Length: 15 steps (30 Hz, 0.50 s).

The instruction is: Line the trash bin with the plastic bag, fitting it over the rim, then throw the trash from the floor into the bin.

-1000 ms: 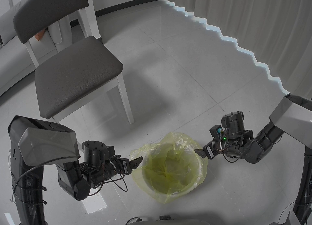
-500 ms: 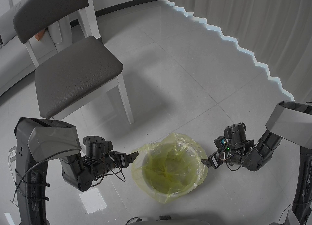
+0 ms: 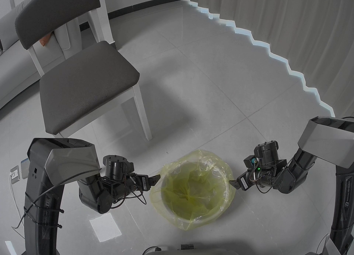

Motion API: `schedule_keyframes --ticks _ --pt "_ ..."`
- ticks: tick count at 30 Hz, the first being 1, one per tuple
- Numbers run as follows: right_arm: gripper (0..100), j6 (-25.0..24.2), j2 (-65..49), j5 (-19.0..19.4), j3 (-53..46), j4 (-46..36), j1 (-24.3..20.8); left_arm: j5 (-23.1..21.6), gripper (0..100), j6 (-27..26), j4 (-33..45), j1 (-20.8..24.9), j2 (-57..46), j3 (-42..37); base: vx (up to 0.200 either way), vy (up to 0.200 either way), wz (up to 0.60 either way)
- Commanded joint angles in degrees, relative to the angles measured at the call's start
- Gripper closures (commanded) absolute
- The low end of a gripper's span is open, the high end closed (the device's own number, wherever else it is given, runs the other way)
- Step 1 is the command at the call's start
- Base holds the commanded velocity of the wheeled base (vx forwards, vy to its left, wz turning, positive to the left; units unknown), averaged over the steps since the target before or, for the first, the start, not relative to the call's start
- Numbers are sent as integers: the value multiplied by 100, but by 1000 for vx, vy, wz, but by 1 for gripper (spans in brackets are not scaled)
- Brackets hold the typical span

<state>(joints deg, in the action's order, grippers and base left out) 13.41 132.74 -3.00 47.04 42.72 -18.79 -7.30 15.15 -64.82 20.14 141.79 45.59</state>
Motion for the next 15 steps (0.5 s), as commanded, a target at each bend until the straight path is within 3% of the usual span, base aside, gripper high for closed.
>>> schedule_keyframes --ticks 1,15 --pt "0 4 59 1 15 0 6 1 0 -4 4 -19 244 116 0 0 0" --pt "0 -40 823 1 490 -9 -2 -17 0 -12 549 -45 218 319 0 0 0"
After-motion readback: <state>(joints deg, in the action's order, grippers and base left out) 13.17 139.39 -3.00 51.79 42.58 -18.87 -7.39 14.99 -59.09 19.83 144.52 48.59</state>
